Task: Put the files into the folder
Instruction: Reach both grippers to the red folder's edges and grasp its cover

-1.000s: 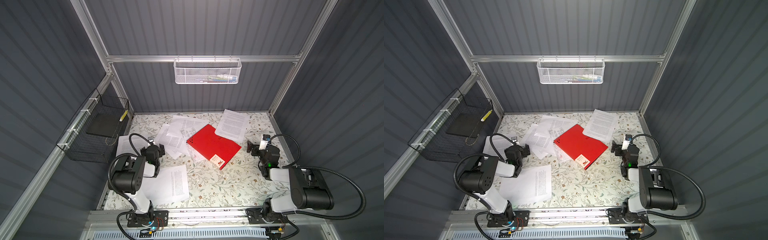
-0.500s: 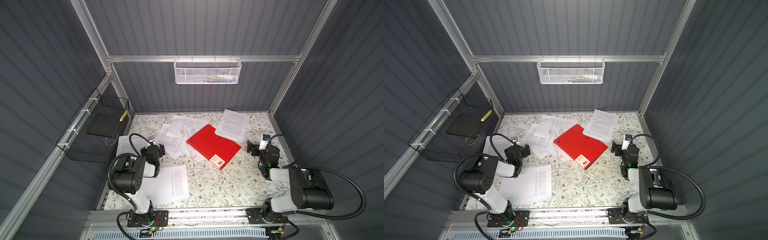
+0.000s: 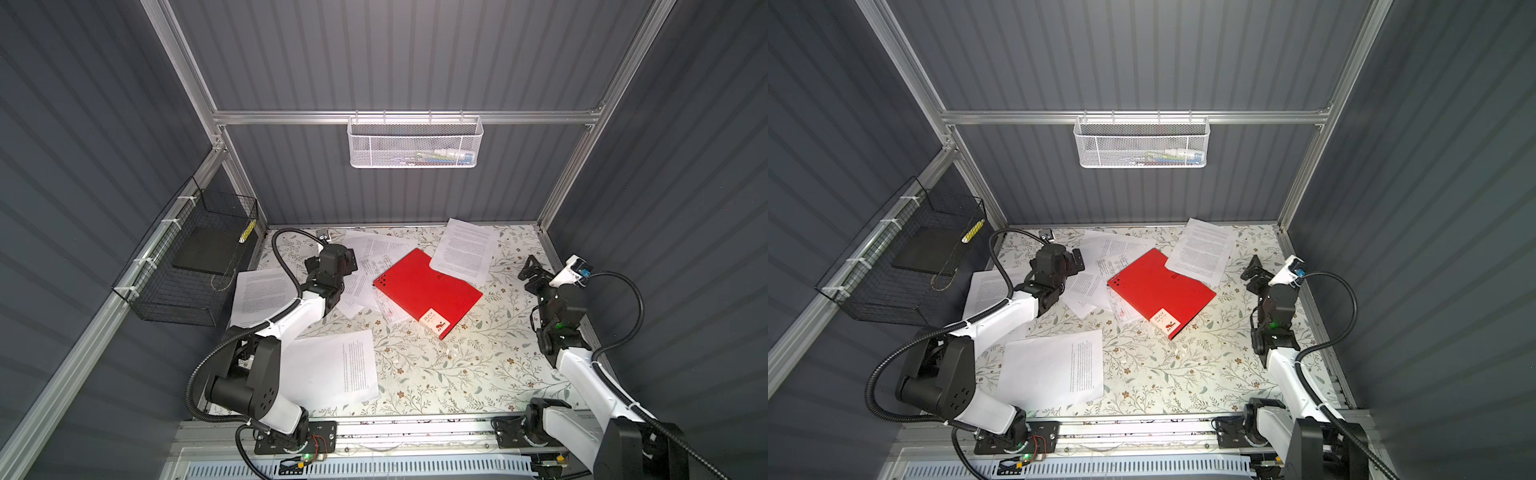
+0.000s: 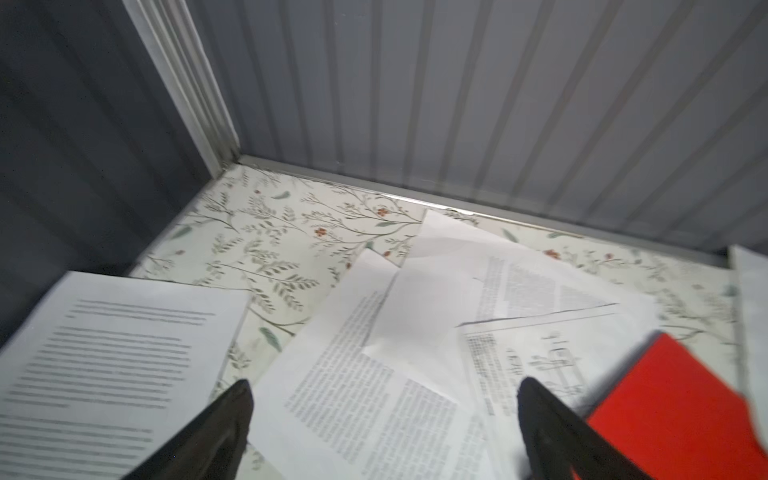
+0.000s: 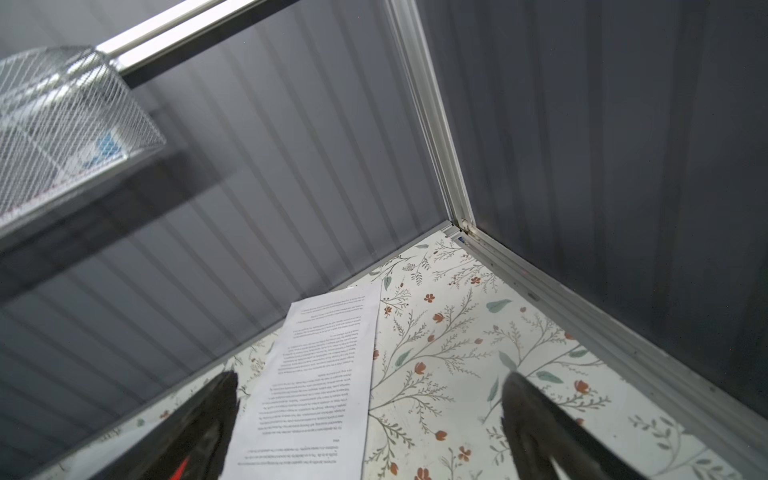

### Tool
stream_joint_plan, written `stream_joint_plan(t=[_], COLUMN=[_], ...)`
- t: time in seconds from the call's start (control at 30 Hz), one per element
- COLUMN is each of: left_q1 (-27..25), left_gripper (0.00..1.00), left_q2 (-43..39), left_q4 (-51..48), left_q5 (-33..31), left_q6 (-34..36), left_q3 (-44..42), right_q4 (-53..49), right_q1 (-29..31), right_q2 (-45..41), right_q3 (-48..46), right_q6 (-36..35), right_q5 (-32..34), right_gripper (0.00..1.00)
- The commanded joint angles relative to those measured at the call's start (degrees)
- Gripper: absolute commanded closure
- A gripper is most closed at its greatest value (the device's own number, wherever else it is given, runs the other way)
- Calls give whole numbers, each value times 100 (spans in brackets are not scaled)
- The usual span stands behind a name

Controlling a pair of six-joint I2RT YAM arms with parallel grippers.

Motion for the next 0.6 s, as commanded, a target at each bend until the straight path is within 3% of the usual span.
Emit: stream_joint_plan(t=[0.0, 0.1, 0.17, 0.23, 0.37, 0.57], left_q1=[-490, -841, -1049, -1231, -1268, -1272], left_gripper=[0, 0, 0, 0, 1, 0], left_q2=[206, 545, 790, 1040, 1621, 2029], left_q4=[-1558, -1240, -959, -818, -604, -440], left_q5=[1687, 2779, 3251, 3457, 3883, 4004], left_q6=[-1304, -1881, -2179, -2307, -2724, -2864], left_q3=[-33, 25, 56, 180, 337, 508], right_q4=[-1725, -2072, -2284, -2600, -2820, -3133], right_q1=[-50, 17, 165, 302, 443, 855], right_q2=[721, 1484, 1924, 2301, 3160, 4006], right_q3=[827, 1322, 1570, 1795, 2188, 2799], right_q6=[819, 913, 818, 667, 575, 232], right_q5=[-1013, -1888, -2050, -2024, -2588, -2695], right_gripper=[1, 3, 9, 9, 16, 16])
